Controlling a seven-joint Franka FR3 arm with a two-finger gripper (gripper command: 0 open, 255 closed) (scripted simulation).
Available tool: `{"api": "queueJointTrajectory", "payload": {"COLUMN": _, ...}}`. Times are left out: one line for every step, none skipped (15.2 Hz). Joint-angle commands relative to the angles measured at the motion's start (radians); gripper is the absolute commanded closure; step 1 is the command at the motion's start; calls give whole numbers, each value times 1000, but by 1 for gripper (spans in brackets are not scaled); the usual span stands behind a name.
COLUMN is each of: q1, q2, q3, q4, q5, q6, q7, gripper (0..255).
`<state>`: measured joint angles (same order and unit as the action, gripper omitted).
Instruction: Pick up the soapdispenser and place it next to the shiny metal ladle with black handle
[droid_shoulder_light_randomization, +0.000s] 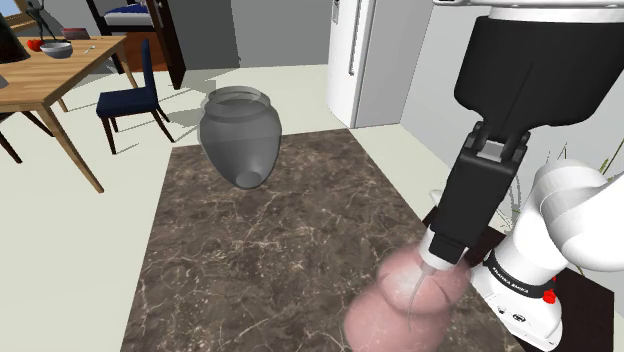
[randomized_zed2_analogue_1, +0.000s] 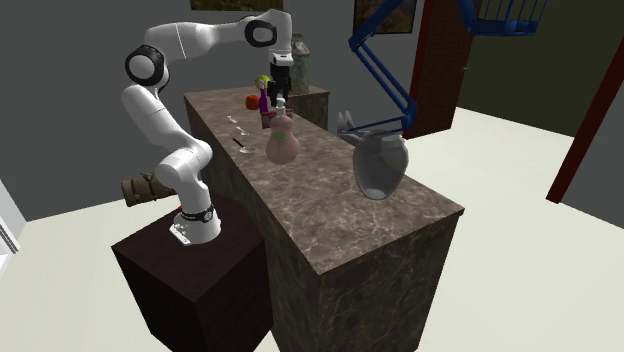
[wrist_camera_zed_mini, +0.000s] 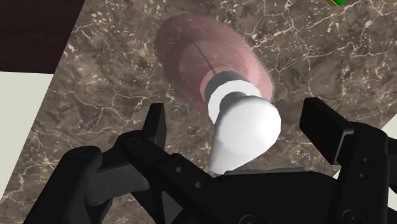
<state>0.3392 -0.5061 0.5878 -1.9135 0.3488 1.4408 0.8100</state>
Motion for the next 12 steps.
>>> {"api": "queueJointTrajectory", "payload": {"q1": 0, "q2": 0, "q3": 0, "q4": 0, "q5": 0, "q6": 0, "q7": 0, "gripper": 0}}
{"api": "queueJointTrajectory", "payload": {"q1": -5, "q2": 15, "q3": -2, "q4": 44, "q5": -7, "q6": -30, "q7": 7, "gripper": 0}}
{"api": "queueJointTrajectory", "payload": {"q1": -9, "q2": 31, "q3": -4, "q4": 90, "q5": -14, "q6": -61, "q7": 14, "gripper": 0}}
{"api": "queueJointTrajectory", "payload": {"q1": -14, "q2": 49, "q3": -5, "q4": 138, "q5": -22, "q6": -92, "q7": 21, "gripper": 0}}
{"api": "queueJointTrajectory", "payload": {"q1": -18, "q2": 65, "q3": -4, "q4": 177, "q5": -28, "q6": -116, "q7": 28, "gripper": 0}}
{"api": "queueJointTrajectory", "payload": {"q1": -18, "q2": 65, "q3": -4, "q4": 177, "q5": -28, "q6": -116, "q7": 28, "gripper": 0}}
{"api": "queueJointTrajectory", "payload": {"q1": -18, "q2": 65, "q3": -4, "q4": 177, "q5": -28, "q6": -116, "q7": 28, "gripper": 0}}
{"api": "queueJointTrajectory", "payload": {"q1": -18, "q2": 65, "q3": -4, "q4": 177, "q5": -28, "q6": -116, "q7": 28, "gripper": 0}}
{"api": "queueJointTrajectory", "payload": {"q1": -18, "q2": 65, "q3": -4, "q4": 177, "q5": -28, "q6": -116, "q7": 28, "gripper": 0}}
{"api": "queueJointTrajectory", "payload": {"q1": -18, "q2": 65, "q3": -4, "q4": 177, "q5": -28, "q6": -116, "q7": 28, "gripper": 0}}
{"api": "queueJointTrajectory", "payload": {"q1": -18, "q2": 65, "q3": -4, "q4": 177, "q5": -28, "q6": -116, "q7": 28, "gripper": 0}}
{"api": "queueJointTrajectory", "payload": {"q1": -18, "q2": 65, "q3": -4, "q4": 177, "q5": -28, "q6": -116, "q7": 28, "gripper": 0}}
